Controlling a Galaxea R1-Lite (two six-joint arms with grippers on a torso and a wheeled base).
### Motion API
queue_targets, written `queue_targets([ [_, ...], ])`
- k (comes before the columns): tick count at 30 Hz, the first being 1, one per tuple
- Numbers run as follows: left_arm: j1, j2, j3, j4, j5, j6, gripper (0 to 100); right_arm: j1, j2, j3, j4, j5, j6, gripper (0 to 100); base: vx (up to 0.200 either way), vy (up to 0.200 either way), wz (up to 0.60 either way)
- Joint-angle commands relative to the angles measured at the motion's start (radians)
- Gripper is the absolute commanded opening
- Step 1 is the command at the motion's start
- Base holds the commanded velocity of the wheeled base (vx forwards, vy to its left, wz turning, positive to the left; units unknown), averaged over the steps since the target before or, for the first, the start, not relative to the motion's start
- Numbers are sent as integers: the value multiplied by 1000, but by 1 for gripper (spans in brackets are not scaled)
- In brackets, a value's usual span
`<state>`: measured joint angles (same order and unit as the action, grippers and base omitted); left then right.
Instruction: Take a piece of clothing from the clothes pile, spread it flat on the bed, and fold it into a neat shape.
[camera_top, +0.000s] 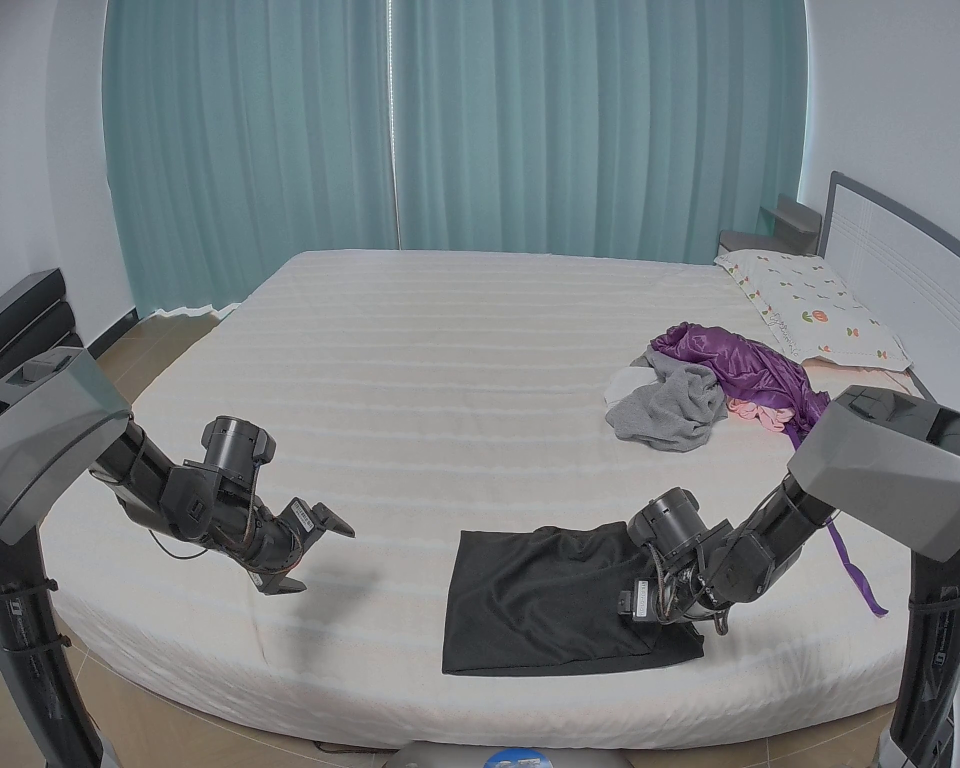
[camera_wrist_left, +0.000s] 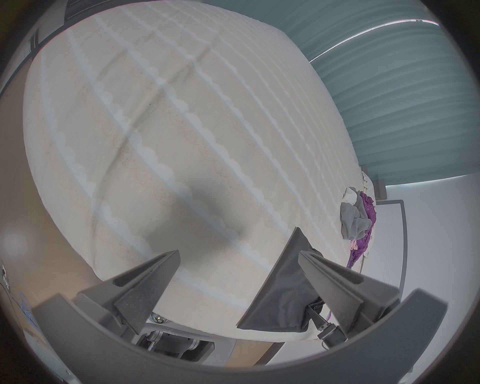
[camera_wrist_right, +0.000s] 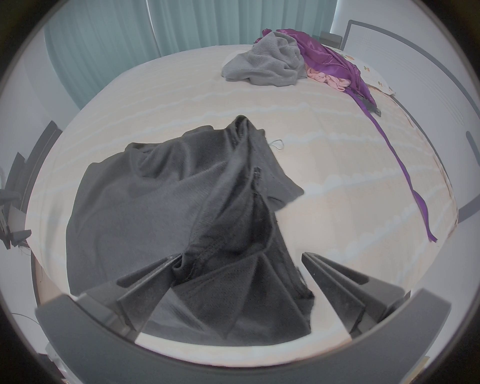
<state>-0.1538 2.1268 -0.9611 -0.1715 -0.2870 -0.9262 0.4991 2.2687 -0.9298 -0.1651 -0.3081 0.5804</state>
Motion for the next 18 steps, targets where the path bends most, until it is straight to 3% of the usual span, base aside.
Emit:
queue_targets([
  [1, 0, 1, 5, -3, 0, 0, 100, -30, -86, 77, 4, -3, -19, 100, 0, 0, 0],
  [5, -1, 1, 5, -3, 0, 1, 100, -76, -120, 203, -16, -2, -34, 100, 0, 0, 0],
  [11, -1, 1, 5, -3, 2, 1, 100, -149, -189, 402, -194, 26, -44, 100, 0, 0, 0],
  [18, -3, 1, 5, -3, 5, 4, 100, -225, -213, 497, -389, 135, -71, 100, 0, 0, 0],
])
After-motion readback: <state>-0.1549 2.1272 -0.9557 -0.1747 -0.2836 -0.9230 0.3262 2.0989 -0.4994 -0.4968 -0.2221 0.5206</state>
